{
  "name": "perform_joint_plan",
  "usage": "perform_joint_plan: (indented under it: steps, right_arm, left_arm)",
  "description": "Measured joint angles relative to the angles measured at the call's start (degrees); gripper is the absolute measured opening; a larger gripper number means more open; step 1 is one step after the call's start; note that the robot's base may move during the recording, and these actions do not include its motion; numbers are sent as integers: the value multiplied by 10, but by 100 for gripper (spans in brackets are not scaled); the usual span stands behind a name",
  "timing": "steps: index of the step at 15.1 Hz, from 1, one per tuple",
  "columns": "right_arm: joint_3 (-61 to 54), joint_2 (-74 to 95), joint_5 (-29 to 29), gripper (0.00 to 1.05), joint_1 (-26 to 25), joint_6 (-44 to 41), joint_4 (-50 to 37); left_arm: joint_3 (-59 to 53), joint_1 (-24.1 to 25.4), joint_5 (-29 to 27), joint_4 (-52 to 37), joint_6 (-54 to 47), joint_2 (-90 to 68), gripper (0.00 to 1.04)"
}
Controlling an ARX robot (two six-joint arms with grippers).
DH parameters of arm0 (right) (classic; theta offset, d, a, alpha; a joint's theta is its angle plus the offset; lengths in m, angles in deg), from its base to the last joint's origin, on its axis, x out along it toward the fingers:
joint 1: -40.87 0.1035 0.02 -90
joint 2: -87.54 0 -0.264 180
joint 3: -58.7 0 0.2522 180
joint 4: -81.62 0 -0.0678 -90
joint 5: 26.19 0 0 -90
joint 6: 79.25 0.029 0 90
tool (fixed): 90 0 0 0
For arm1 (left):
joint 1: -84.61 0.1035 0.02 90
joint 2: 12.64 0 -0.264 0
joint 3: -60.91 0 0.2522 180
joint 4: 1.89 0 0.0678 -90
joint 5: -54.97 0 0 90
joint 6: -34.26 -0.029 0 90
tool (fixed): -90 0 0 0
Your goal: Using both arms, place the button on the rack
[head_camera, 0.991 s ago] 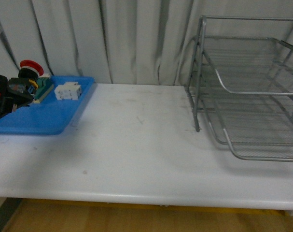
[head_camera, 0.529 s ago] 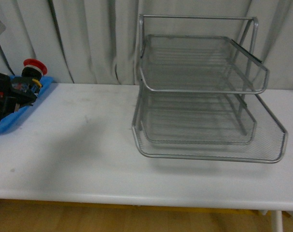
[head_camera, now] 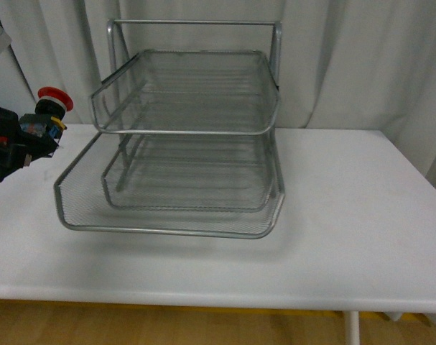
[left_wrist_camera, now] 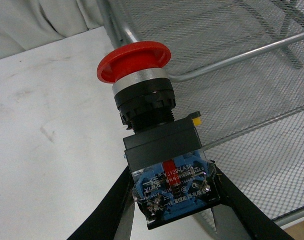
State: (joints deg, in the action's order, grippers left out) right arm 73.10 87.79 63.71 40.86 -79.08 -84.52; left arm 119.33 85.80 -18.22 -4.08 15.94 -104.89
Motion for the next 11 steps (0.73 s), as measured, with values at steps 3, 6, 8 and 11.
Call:
perform_joint_plan:
  steps: [3,6,8,11]
  right_arm:
    - [0,0,-1,98,0,0,2]
    - [0,0,-1,98,0,0,1]
    - [0,0,-1,98,0,0,1]
    - [0,0,-1,98,0,0,1]
  left_arm:
    - [-1,-19,-4,5,4,12,37]
    - [27,-68,-24,16,14,1,37]
    - [55,-117,-39,26,14,-17,37]
    - [68,-178,-61,49,13,-48,37]
